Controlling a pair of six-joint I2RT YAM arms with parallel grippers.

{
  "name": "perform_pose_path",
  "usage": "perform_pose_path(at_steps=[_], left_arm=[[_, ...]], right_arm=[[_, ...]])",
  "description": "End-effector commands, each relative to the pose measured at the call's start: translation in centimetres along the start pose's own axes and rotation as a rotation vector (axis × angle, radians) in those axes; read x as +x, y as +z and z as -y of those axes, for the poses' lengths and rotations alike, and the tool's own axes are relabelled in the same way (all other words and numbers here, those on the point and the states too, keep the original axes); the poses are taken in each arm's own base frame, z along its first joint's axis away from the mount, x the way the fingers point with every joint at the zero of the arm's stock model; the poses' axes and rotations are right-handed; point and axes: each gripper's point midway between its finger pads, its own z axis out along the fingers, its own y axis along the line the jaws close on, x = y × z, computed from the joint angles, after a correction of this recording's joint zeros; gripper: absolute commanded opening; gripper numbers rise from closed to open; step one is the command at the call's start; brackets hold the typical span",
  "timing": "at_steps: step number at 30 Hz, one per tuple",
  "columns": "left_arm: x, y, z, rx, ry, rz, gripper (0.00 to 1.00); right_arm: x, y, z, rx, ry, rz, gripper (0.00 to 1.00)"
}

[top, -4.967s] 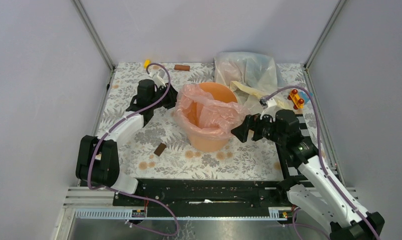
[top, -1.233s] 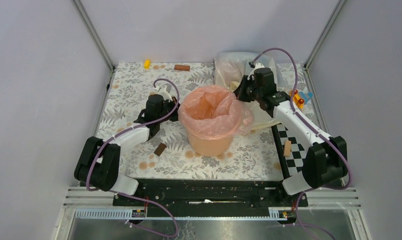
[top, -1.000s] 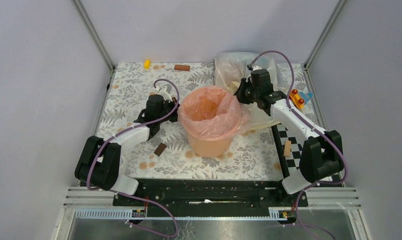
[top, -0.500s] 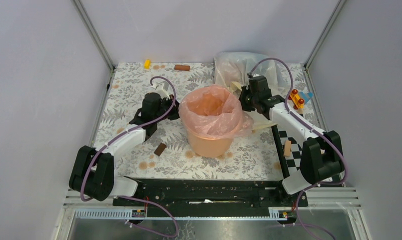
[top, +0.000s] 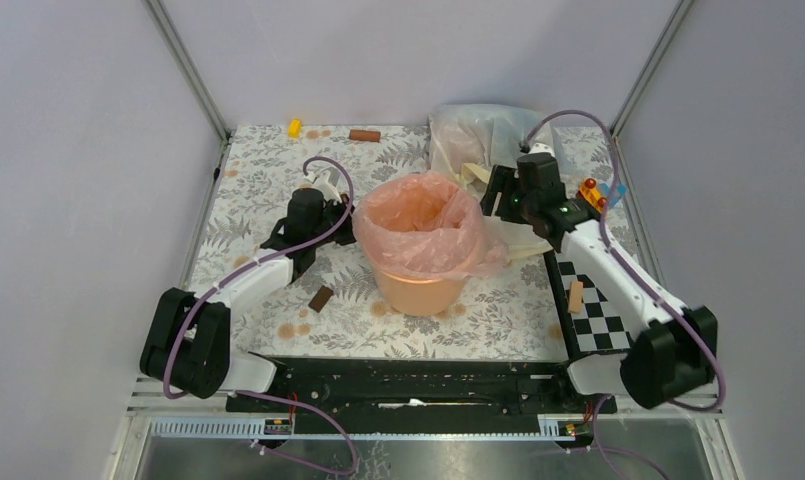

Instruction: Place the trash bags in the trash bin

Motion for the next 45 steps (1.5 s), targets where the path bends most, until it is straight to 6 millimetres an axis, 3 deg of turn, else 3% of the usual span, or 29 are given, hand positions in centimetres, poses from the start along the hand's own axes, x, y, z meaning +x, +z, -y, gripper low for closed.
perform_pose_path(at_steps=[1, 5, 16, 21, 24, 28, 37, 45], left_arm=[[-0.2, -0.6, 0.7, 0.028, 0.027, 0.024, 0.0], [-0.2, -0.9, 0.3, -0.006, 0.04, 0.012, 0.0], [-0.1, -2.7, 1.0, 0.006, 0.032, 0.036, 0.01], [0.5, -3.3, 0.7, -0.003, 0.022, 0.041, 0.01], [1.3, -3.3, 0.0, -0.016, 0.011, 0.033, 0.01], [2.8, -3.2, -0.6, 0.003, -0.02, 0.011, 0.0], [5.3, -2.8, -2.1, 0.011, -0.045, -0.023, 0.0], [5.7, -2.4, -2.2, 0.025, -0.053, -0.032, 0.0]], right_arm=[[-4.0, -5.6, 0.9, 0.074, -0.019, 0.163, 0.81], [-2.8, -7.8, 1.2, 0.049, 0.009, 0.163, 0.84], [5.3, -10.3, -1.0, -0.26, 0.171, 0.069, 0.77], [8.5, -9.5, -1.7, -0.335, 0.196, -0.034, 0.67], [9.7, -8.7, -1.1, -0.324, 0.211, -0.05, 0.37], [10.6, -7.6, -0.6, -0.314, 0.228, -0.057, 0.07], [13.2, -4.4, 0.0, -0.299, 0.228, -0.138, 0.0], [15.6, -1.3, 0.6, -0.283, 0.239, -0.205, 0.0]])
